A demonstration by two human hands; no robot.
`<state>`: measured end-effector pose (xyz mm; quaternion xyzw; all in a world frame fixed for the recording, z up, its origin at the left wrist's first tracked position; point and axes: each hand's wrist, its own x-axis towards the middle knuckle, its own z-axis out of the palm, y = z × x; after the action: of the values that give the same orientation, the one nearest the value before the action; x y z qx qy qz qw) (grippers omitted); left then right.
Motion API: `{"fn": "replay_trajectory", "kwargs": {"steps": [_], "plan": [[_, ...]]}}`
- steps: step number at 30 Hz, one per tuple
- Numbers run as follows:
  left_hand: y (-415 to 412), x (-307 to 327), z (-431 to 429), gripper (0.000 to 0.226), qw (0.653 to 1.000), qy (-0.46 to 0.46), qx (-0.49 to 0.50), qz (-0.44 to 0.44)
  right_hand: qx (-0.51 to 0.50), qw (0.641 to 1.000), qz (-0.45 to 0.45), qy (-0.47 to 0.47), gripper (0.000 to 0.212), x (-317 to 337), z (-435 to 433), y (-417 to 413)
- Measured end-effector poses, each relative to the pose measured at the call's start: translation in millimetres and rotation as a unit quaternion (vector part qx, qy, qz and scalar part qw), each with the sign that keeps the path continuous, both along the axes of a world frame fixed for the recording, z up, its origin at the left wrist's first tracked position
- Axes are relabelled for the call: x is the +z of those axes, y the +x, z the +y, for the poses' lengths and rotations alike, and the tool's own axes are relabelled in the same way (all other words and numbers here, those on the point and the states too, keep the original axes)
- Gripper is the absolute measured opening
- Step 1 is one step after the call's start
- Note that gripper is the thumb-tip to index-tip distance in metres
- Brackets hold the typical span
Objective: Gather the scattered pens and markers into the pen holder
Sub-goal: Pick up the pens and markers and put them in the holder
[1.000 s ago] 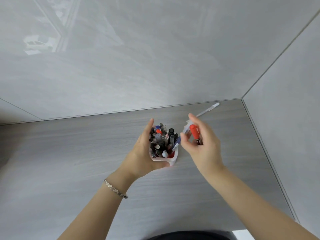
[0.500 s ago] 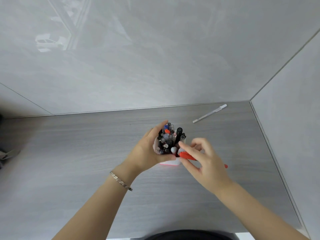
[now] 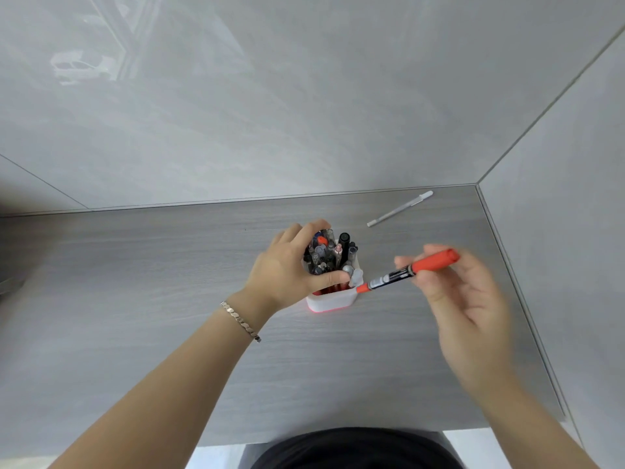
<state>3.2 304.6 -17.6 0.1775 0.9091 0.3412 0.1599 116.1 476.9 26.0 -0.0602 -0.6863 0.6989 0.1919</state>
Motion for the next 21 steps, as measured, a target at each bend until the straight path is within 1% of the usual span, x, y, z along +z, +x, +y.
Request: {"fn": "replay_trajectory", "kwargs": {"steps": [2,3,6,7,9,10,11,14,16,19,21], "plan": [[0.6,0.3,0.5,0.075,1.0,-0.004,-0.003,-0.003,0.015,1.0,0.0,0.025,0.028,-11.2,-7.4,0.2],[0.9,0.4,0.4,0.075,1.0,-0.006,-0.004,-0.004,0.025,0.999,-0.001,0.032,0.031,-16.0,-10.7,-0.2],[2.1,0.1,0.0,0.074,1.0,-0.005,-0.002,-0.005,0.043,0.998,-0.005,0.037,0.03,-33.3,-16.6,-3.0],[2.4,-0.4,-0.2,0.074,1.0,-0.003,-0.001,-0.005,0.048,0.997,-0.004,0.053,0.028,-39.3,-18.4,-3.9],[3.5,-1.1,-0.4,0.076,1.0,0.001,0.0,-0.002,0.047,0.991,0.004,0.125,0.029,-50.2,-22.9,-5.6],[4.0,-1.1,-0.2,0.078,1.0,0.003,0.0,-0.002,0.031,0.985,0.015,0.169,0.034,-54.2,-24.7,-7.0],[4.5,-1.1,-0.2,0.078,1.0,0.006,0.0,-0.003,0.007,0.976,0.035,0.214,0.037,-57.0,-26.3,-9.2],[5.8,-0.4,-1.4,0.076,1.0,0.011,-0.002,-0.006,-0.046,0.928,0.117,0.35,0.025,-64.5,-29.4,-17.8],[6.1,-1.4,-4.7,0.074,1.0,0.017,-0.007,-0.015,-0.058,0.906,0.142,0.395,0.023,-72.9,-29.2,-21.6],[4.5,-1.5,-9.6,0.071,0.999,0.027,-0.017,-0.033,-0.08,0.877,0.128,0.456,0.019,-90.1,-26.6,-18.6],[2.7,0.3,-10.5,0.071,0.999,0.026,-0.019,-0.043,-0.076,0.87,0.096,0.478,0.017,-95.6,-24.0,-15.6]]}}
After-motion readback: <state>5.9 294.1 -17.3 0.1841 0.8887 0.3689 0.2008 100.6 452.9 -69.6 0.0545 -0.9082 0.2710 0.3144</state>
